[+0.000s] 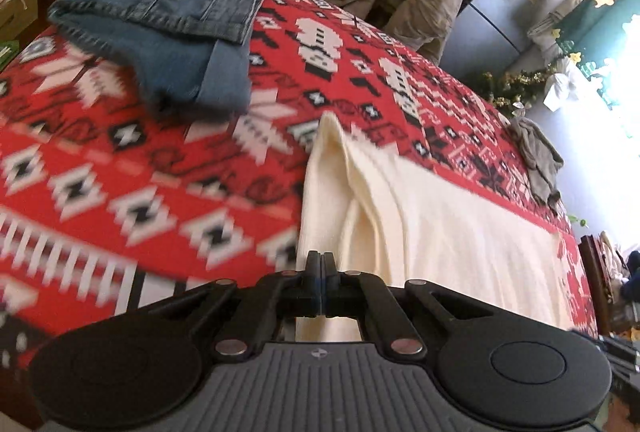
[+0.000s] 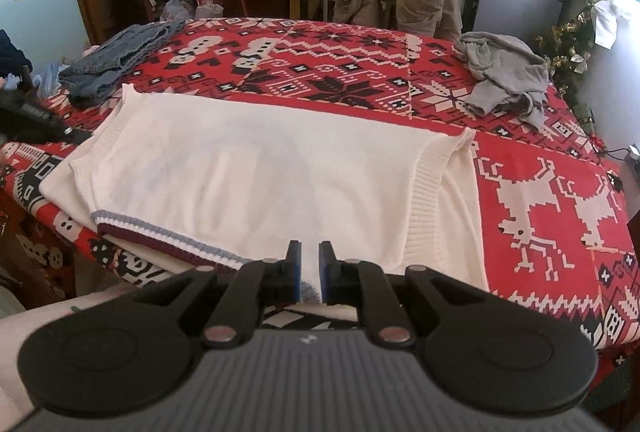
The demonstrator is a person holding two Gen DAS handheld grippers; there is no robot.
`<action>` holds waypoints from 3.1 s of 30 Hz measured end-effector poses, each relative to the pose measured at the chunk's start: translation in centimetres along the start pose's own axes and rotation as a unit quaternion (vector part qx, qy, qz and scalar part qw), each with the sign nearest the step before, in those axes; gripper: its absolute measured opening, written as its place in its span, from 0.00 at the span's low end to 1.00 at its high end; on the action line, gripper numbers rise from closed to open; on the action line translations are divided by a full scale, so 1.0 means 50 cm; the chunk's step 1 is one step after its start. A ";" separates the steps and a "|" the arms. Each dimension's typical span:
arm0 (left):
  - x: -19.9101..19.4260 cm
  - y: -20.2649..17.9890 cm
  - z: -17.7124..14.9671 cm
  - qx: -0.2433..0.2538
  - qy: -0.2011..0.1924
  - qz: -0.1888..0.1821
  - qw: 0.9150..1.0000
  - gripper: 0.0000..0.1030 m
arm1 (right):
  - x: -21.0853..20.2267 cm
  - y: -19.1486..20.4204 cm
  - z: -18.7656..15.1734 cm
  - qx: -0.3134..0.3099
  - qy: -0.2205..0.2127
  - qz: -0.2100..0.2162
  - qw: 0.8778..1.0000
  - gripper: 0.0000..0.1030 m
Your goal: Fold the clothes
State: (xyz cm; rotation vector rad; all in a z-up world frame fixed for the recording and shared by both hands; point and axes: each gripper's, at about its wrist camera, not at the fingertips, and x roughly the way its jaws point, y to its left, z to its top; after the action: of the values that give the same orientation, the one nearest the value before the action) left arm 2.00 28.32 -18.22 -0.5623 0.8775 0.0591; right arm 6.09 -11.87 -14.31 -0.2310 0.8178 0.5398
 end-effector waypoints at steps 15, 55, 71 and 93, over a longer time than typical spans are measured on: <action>-0.058 -0.017 -0.041 0.026 0.002 0.043 0.999 0.05 | -0.021 -0.071 -0.015 0.044 -0.019 -0.037 0.998 0.10; -0.101 -0.080 -0.080 0.039 0.003 0.026 0.999 0.05 | 0.070 -0.226 0.047 0.067 0.011 -0.006 0.998 0.07; -0.093 -0.096 -0.088 0.053 0.003 0.014 0.999 0.05 | 0.067 -0.201 -0.018 -0.006 0.047 -0.031 0.998 0.02; -0.058 -0.148 -0.051 0.090 -0.016 0.064 0.994 0.45 | 0.093 -0.197 0.002 0.026 0.028 -0.057 0.998 0.03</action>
State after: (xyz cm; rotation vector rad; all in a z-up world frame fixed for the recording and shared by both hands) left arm 0.35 21.27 -14.07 -0.3363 0.8768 0.1036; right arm 14.08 -18.41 -17.76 -0.2438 0.8671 0.4052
